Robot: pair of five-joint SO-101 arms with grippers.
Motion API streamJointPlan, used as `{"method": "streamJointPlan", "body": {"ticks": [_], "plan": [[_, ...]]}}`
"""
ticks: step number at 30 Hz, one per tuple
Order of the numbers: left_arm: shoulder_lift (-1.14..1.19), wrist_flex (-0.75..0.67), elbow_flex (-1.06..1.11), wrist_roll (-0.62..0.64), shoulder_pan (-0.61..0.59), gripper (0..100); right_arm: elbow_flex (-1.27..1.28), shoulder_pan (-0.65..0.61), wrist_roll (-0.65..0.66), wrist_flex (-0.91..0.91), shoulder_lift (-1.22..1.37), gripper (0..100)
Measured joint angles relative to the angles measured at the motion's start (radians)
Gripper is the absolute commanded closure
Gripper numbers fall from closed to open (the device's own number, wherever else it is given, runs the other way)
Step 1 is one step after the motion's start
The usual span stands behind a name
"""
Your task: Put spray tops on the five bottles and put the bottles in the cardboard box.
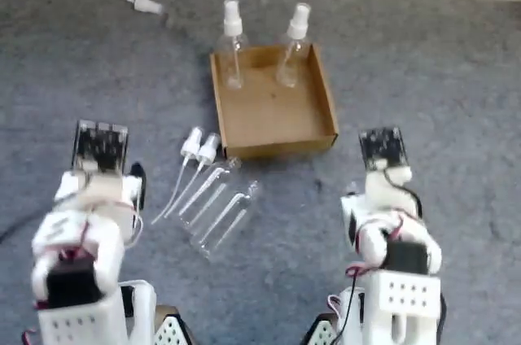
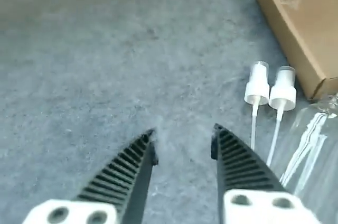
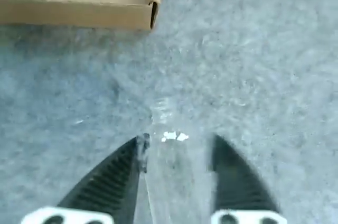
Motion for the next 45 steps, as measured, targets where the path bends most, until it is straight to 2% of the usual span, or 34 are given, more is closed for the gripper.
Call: {"method": "streamJointPlan", "body": {"ticks": [6,14,20,26,30,45], "plan": [[-0.330,0.000,0.216,0.005,0.000,85,0.186,-0.002,0.000,0.000,-0.207,99.3],[-0.353,0.000,0.434,0.005,-0.018,85,0.390,0.040,0.000,0.000,-0.437,99.3],[-0.350,0.002,0.594,0.005,-0.141,86,0.411,0.163,-0.002,-0.002,-0.502,99.3],[-0.356,0.000,0.601,0.005,-0.233,86,0.411,0.235,-0.002,0.058,-0.502,99.3],[-0.356,0.000,0.601,0.005,-0.244,86,0.411,0.245,-0.002,0.181,-0.502,99.3],[-0.356,0.000,0.601,0.005,-0.244,86,0.411,0.245,-0.002,0.201,-0.502,99.3]]}}
